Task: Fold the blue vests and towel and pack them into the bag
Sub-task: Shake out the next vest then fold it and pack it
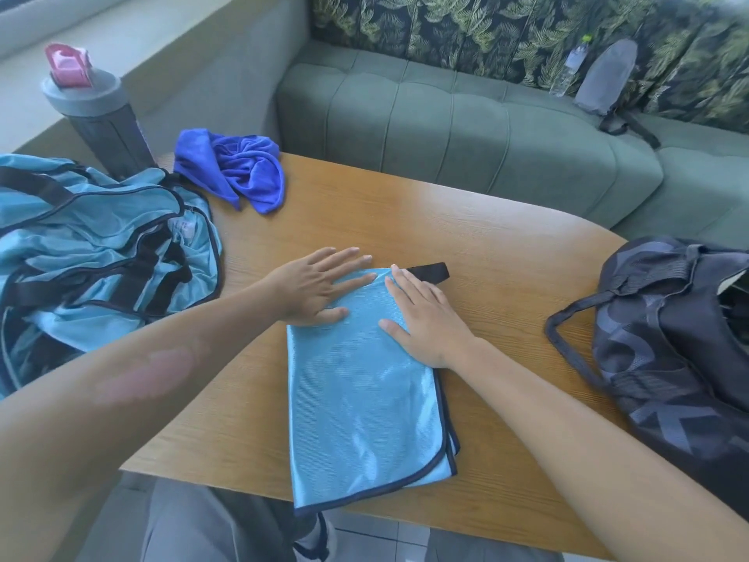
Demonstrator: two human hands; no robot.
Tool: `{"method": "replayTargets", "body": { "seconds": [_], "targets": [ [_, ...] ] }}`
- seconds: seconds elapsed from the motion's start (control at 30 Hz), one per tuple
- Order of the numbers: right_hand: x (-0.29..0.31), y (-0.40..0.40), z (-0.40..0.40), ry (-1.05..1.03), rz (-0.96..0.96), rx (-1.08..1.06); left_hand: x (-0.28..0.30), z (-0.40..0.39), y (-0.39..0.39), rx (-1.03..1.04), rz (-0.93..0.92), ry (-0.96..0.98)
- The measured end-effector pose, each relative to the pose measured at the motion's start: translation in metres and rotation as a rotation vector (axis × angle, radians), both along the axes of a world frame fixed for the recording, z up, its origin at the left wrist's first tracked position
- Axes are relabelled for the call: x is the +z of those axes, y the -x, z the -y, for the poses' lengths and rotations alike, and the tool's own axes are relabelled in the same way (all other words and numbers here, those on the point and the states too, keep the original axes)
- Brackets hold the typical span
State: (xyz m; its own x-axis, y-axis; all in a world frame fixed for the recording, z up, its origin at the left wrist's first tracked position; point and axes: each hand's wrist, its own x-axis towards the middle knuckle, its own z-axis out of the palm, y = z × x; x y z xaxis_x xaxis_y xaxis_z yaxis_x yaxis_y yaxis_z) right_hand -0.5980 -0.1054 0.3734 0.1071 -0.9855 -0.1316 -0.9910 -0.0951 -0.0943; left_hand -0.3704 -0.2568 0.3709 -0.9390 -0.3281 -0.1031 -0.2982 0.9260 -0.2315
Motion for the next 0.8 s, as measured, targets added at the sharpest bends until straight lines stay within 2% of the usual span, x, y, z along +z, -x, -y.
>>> {"method": "replayTargets", "body": {
  "seconds": [0.1,0.23,0.43,0.57,0.67,0.73,0.8],
  "targets": [
    [0.003,0.002,-0.001,-0.004,-0.028,0.025,0.01,-0.018,0.002,0.106,0.025,0.0],
    [0.02,-0.002,-0.021,0.069,0.017,0.057,0.026,-0.059,-0.01,0.207,-0.097,-0.075],
    [0.038,-0.011,-0.098,0.067,0.122,0.15,0.025,-0.135,-0.067,0.069,-0.371,-0.273],
    [0.03,-0.013,-0.155,0.006,0.082,0.201,0.017,-0.174,-0.116,-0.03,-0.315,-0.338],
    [0.023,-0.013,-0.181,-0.067,0.055,0.202,0.011,-0.197,-0.135,-0.023,-0.172,-0.374],
    [0.018,-0.014,-0.192,-0.086,0.022,0.219,0.004,-0.213,-0.138,0.001,-0.103,-0.33],
    [0.015,-0.017,-0.2,-0.075,0.027,0.208,-0.005,-0.226,-0.136,0.037,-0.113,-0.219]
  ]
}}
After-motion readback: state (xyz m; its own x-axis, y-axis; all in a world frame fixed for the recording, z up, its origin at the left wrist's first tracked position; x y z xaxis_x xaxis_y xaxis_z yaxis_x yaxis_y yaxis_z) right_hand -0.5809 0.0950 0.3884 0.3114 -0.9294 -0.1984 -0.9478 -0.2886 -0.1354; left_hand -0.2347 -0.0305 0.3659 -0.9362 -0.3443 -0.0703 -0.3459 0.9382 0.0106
